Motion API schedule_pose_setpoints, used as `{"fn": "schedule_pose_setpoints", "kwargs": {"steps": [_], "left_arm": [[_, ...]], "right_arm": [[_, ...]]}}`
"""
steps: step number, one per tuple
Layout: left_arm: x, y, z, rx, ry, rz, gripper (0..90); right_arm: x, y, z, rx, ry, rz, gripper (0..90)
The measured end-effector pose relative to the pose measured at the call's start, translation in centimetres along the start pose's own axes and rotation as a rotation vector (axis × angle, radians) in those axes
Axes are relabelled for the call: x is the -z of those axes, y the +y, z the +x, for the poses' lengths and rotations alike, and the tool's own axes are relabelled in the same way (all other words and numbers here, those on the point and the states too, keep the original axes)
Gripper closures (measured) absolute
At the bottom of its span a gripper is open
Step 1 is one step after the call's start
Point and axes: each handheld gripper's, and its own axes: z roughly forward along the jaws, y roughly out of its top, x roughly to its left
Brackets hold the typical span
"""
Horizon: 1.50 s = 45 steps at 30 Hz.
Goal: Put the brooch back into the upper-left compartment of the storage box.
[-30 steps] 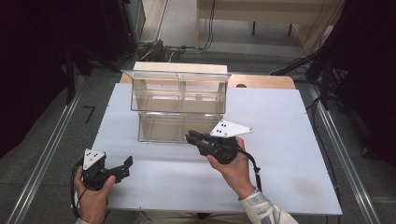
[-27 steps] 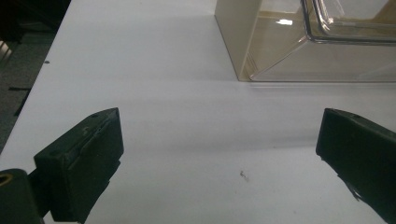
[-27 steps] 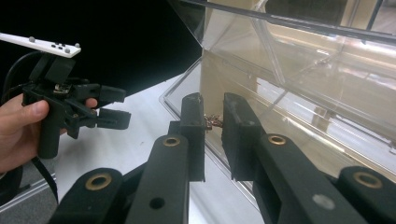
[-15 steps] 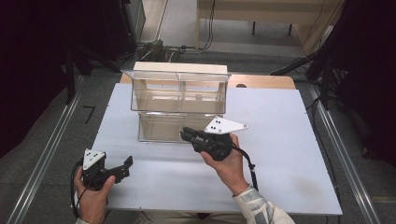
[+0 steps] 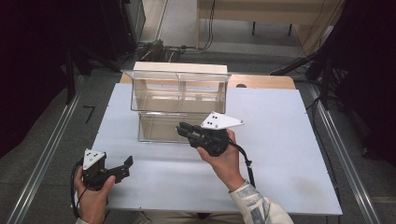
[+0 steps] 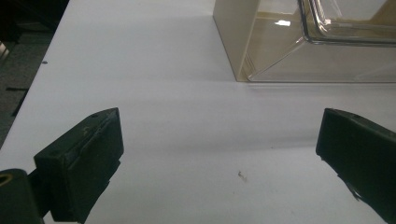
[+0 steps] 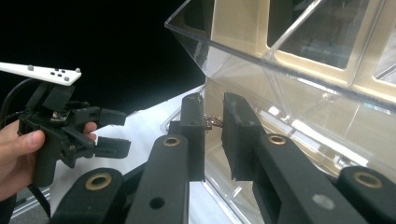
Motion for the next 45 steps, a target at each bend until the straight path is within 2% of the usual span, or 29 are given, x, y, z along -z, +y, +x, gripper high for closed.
{"fn": "schedule_pose_setpoints", "kwargs": {"steps": [25, 45], "left_arm": [[0.0, 0.0, 0.0, 0.000, -0.004, -0.004, 1.4], [0.0, 0.0, 0.0, -0.002, -0.008, -0.003, 1.4]], "right_arm": [[-1.2, 1.9, -0.2, 0.008, -0.006, -0.033, 77.0], [-2.0, 2.7, -0.7, -0.009, -0.022, -0.061, 76.9]]}}
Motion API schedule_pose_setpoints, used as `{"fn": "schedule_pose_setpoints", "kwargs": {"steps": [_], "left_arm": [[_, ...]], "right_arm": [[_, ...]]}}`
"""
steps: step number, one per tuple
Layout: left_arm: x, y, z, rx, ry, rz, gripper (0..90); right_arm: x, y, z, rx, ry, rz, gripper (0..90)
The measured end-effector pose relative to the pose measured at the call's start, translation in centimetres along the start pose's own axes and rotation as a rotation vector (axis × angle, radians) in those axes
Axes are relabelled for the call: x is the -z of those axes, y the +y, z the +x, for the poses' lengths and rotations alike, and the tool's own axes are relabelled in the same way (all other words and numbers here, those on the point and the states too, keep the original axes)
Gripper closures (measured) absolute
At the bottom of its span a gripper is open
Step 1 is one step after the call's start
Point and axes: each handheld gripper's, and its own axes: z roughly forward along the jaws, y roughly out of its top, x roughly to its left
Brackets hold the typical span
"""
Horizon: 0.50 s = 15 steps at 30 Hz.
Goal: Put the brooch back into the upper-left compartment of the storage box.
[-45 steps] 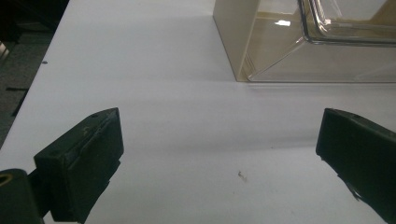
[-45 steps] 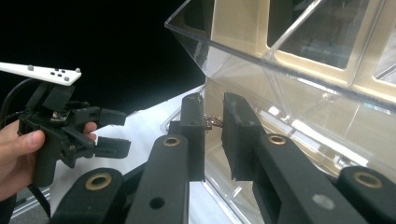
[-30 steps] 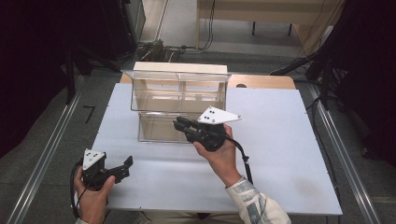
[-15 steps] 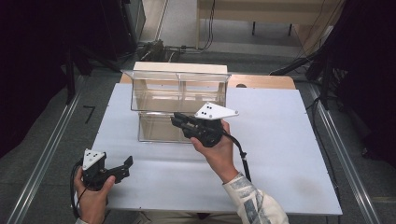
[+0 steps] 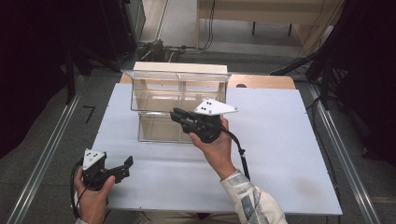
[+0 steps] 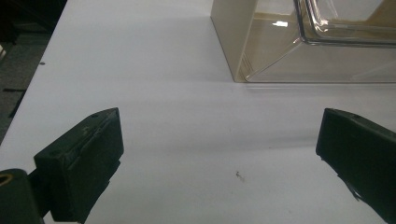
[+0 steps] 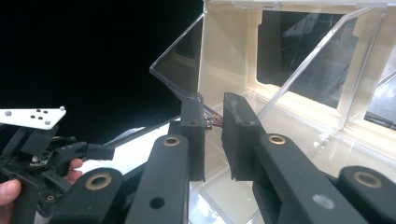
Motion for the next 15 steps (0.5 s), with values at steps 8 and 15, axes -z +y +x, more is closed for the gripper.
{"fn": "schedule_pose_setpoints", "kwargs": {"steps": [8, 15], "left_arm": [[0.0, 0.0, 0.0, -0.001, -0.002, 0.000, 1.4], [0.0, 0.0, 0.0, 0.000, -0.003, 0.000, 1.4]], "right_arm": [[-0.4, 0.4, 0.0, -0.005, 0.000, -0.010, 77.0], [-0.9, 1.0, 0.2, -0.003, -0.002, -0.015, 76.9]]}}
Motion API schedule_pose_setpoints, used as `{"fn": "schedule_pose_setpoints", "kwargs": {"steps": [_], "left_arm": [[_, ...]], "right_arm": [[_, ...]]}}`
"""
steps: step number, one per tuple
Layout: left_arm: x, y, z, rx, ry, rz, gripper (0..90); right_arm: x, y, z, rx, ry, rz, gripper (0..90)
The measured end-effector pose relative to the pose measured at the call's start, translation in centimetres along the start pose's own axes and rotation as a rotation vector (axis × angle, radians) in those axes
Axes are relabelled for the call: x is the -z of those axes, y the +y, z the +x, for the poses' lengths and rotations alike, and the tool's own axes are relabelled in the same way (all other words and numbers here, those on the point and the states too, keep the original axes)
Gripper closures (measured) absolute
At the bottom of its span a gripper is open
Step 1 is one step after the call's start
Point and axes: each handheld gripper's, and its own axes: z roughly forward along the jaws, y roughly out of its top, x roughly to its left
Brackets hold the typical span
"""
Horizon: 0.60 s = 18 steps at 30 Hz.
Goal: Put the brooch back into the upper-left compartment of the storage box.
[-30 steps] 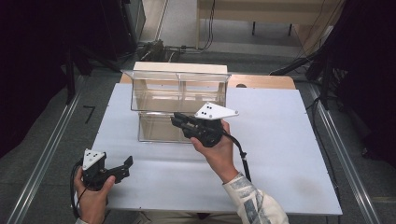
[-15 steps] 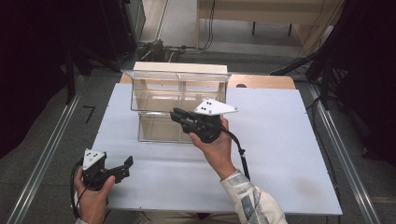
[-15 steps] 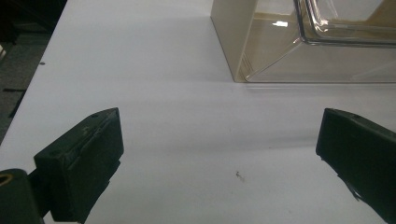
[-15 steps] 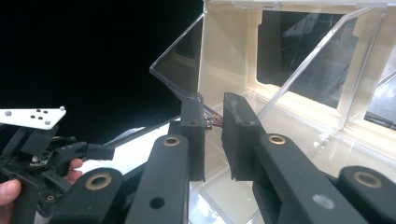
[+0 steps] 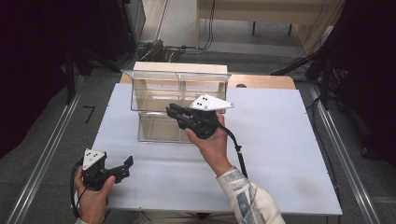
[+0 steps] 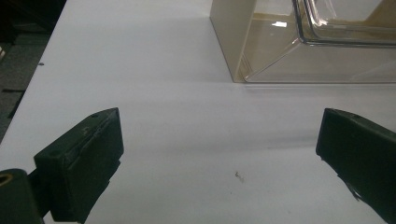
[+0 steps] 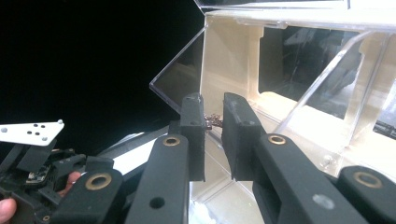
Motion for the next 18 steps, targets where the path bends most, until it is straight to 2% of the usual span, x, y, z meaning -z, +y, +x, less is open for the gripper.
{"fn": "schedule_pose_setpoints", "kwargs": {"steps": [18], "left_arm": [[0.0, 0.0, 0.0, 0.000, -0.006, 0.000, 1.4]], "right_arm": [[-1.1, 0.7, -0.2, 0.000, -0.058, 0.013, 76.9]]}}
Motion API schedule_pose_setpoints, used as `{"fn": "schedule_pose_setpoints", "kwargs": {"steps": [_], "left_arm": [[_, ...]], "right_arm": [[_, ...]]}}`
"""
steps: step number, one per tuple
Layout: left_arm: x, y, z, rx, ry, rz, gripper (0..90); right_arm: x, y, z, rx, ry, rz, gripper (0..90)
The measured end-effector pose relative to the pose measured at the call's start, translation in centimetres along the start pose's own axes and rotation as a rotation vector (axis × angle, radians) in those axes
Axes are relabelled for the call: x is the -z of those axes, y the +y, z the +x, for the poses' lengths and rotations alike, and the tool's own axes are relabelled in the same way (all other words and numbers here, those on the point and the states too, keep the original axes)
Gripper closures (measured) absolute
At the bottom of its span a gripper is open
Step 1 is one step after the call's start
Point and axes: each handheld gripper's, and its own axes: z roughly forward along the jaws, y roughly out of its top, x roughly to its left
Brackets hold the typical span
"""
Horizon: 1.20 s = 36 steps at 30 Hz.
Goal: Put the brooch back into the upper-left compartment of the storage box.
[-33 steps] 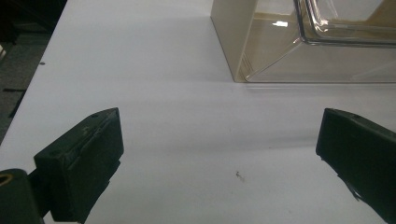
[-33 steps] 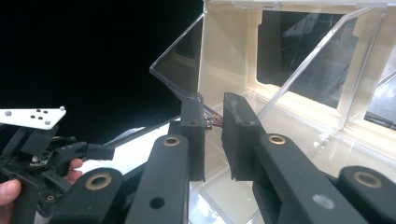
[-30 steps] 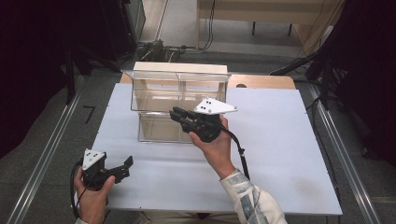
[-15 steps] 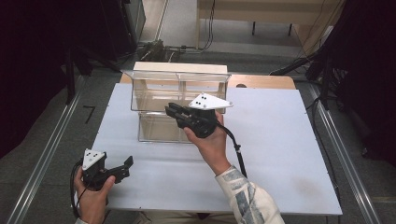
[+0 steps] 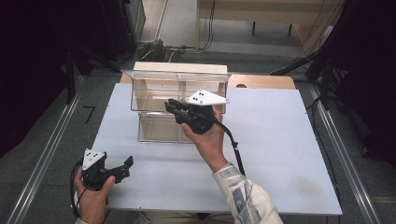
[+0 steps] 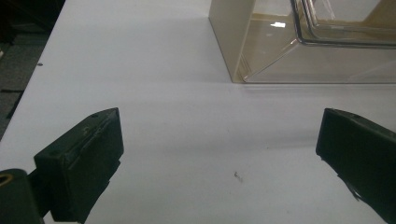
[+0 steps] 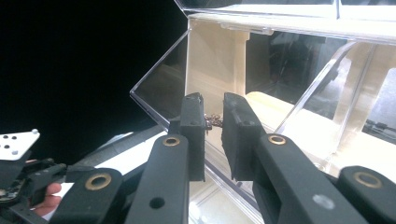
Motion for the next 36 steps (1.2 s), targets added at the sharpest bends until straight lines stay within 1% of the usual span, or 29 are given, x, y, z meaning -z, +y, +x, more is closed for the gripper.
{"fn": "schedule_pose_setpoints", "kwargs": {"steps": [3, 7, 9, 12, 16, 19, 20, 23, 24, 29, 30, 31, 34, 36], "left_arm": [[0.0, 0.0, 0.0, 0.001, 0.000, 0.000, 1.4], [0.0, 0.0, 0.0, 0.000, 0.000, 0.001, 1.4], [0.0, 0.0, 0.0, 0.001, -0.001, 0.000, 1.4], [0.0, 0.0, 0.0, 0.000, -0.001, 0.000, 1.4], [0.0, 0.0, 0.0, 0.000, 0.000, 0.000, 1.4], [0.0, 0.0, 0.0, 0.000, 0.000, 0.001, 1.4], [0.0, 0.0, 0.0, -0.004, 0.000, 0.002, 1.4], [0.0, 0.0, -0.1, -0.004, 0.000, 0.003, 1.4], [-0.1, 0.0, -0.1, -0.004, 0.000, 0.003, 1.4], [-0.1, 0.0, 0.0, -0.002, 0.004, 0.006, 1.4], [-0.1, 0.0, 0.0, -0.002, 0.004, 0.006, 1.4], [-0.1, 0.0, -0.1, -0.001, 0.004, 0.007, 1.4], [-0.1, -0.1, -0.1, -0.002, 0.005, 0.006, 1.4], [0.0, -0.1, -0.1, -0.001, 0.006, 0.003, 1.4]], "right_arm": [[-0.1, 0.1, 0.1, 0.003, -0.014, 0.004, 75.9], [-0.1, 0.1, 0.2, 0.022, -0.023, 0.007, 71.0], [-0.1, 0.1, 0.2, 0.018, -0.021, 0.007, 70.7], [0.2, 0.1, 0.2, 0.025, -0.016, -0.006, 68.5], [0.8, 0.0, 0.3, 0.029, 0.003, -0.010, 61.8], [1.3, -0.1, 0.4, 0.037, 0.008, -0.012, 60.6], [1.7, -0.3, 0.4, 0.044, 0.016, -0.013, 58.3], [2.1, -0.4, 0.4, 0.044, 0.027, -0.013, 56.1], [2.5, -0.6, 0.5, 0.056, 0.030, -0.010, 52.8], [3.5, -1.1, 1.0, 0.082, 0.049, -0.009, 45.6], [3.5, -1.1, 1.0, 0.082, 0.049, -0.009, 45.6], [3.8, -1.3, 1.3, 0.085, 0.057, -0.005, 42.4], [4.0, -1.6, 1.4, 0.086, 0.066, 0.005, 37.3], [4.2, -1.8, 1.4, 0.083, 0.067, 0.008, 36.8]]}}
